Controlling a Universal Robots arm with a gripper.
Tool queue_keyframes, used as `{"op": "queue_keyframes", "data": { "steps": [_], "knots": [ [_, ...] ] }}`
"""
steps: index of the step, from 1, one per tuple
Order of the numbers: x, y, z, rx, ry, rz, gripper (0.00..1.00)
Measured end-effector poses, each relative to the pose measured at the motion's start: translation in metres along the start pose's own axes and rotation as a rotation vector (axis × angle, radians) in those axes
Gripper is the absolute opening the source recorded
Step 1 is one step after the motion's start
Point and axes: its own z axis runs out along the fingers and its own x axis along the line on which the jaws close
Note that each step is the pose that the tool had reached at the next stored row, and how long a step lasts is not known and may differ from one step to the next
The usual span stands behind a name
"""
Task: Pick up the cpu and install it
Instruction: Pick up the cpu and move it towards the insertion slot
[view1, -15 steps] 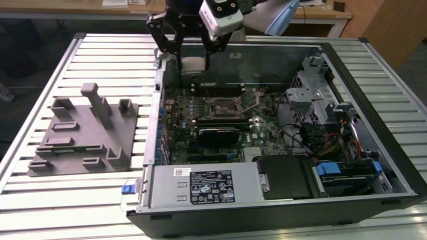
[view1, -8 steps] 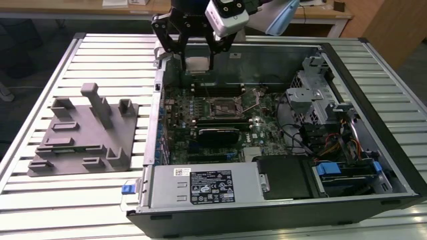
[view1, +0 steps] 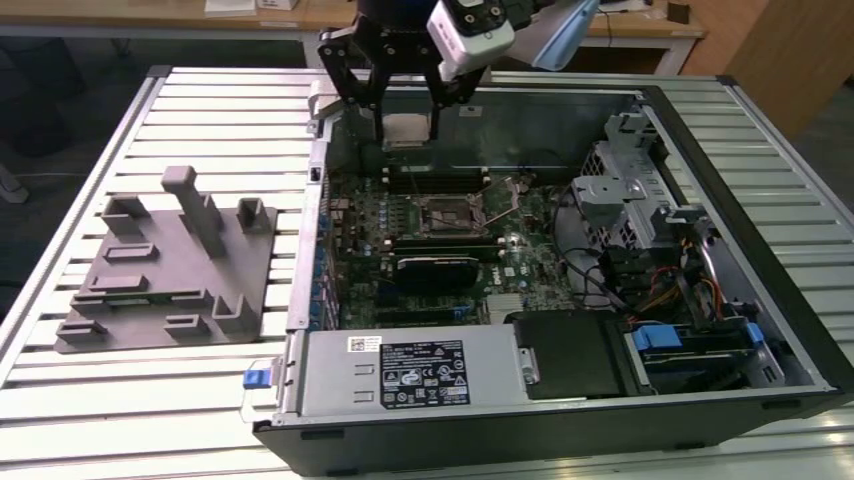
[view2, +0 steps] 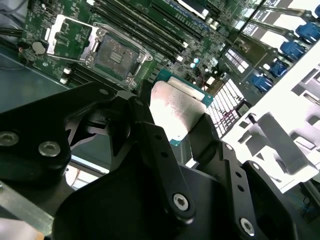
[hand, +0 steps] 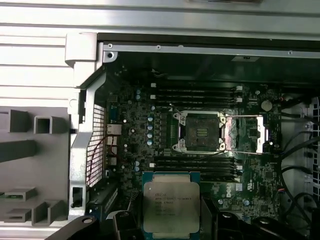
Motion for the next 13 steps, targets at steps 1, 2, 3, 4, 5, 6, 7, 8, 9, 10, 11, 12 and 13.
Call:
{"op": "queue_keyframes", "data": {
  "steps": [1,2,3,4,5,6,7,8,9,10,11,12,13],
  "knots": [
    [-0.0018,0.0,0.0,0.0001,0.0,0.0,0.54],
    [-0.0037,0.0,0.0,0.0,0.0,0.0,0.54],
    [-0.0056,0.0,0.0001,0.0,0.0,0.0,0.54],
    [-0.0076,-0.0001,0.0001,0.0,-0.0001,0.0,0.54],
    [-0.0096,-0.0001,0.0001,0.0001,0.0,0.0,0.54],
    [-0.0114,-0.0001,0.0001,0.0001,0.0001,0.0,0.54],
    [-0.013,-0.0001,0.0001,0.0001,0.0,0.0,0.54],
    [-0.0145,-0.0001,0.0001,0.0,0.0,0.0,0.54],
    [-0.0159,-0.0002,0.0002,0.0,0.0,0.0,0.54],
    [-0.0171,-0.0002,0.0002,0.0,0.0,0.0,0.54],
    [-0.0183,-0.0002,0.0001,0.0001,0.0,0.0,0.54],
    [-0.0197,-0.0002,0.0002,0.0,0.0,0.0,0.54],
    [-0.0208,-0.0002,0.0002,0.0001,0.0,0.0,0.54]
  ]
}}
